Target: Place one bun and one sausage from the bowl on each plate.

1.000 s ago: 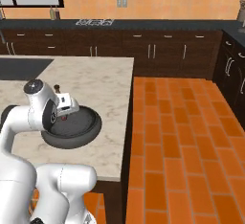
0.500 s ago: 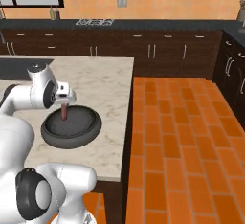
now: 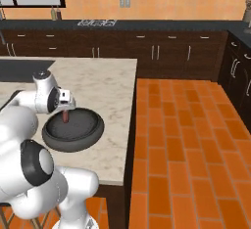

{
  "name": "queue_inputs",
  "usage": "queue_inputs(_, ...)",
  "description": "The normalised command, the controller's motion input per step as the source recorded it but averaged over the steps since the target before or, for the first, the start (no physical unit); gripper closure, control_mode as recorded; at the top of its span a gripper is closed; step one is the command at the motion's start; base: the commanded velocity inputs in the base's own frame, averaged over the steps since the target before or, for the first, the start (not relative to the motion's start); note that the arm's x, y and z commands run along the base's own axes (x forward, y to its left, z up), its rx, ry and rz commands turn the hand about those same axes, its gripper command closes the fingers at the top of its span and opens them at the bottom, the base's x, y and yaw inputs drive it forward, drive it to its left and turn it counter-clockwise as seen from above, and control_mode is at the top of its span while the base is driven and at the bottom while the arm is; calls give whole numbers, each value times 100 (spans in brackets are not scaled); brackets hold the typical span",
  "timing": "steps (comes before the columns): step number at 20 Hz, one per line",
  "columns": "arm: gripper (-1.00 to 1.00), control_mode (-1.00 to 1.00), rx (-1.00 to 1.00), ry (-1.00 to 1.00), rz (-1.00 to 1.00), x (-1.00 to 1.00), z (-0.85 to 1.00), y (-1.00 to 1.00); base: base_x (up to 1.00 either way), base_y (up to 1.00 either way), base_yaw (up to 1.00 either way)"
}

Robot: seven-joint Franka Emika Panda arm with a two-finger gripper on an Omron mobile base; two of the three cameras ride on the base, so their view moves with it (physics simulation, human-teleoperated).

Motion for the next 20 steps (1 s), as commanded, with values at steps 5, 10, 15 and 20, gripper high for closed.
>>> queue_inputs(5, -100, -100, 0, -2, 0, 31, -51, -1, 0, 0, 0)
queue_inputs(10, -100, -100, 0, 0, 0, 42, -31, 0, 0, 0, 0)
queue_inputs(15, -100, -100, 0, 1, 0, 24, -27, 3, 0, 0, 0)
queue_inputs(20, -100, -100, 0, 1, 0, 16, -36, 1, 0, 0, 0)
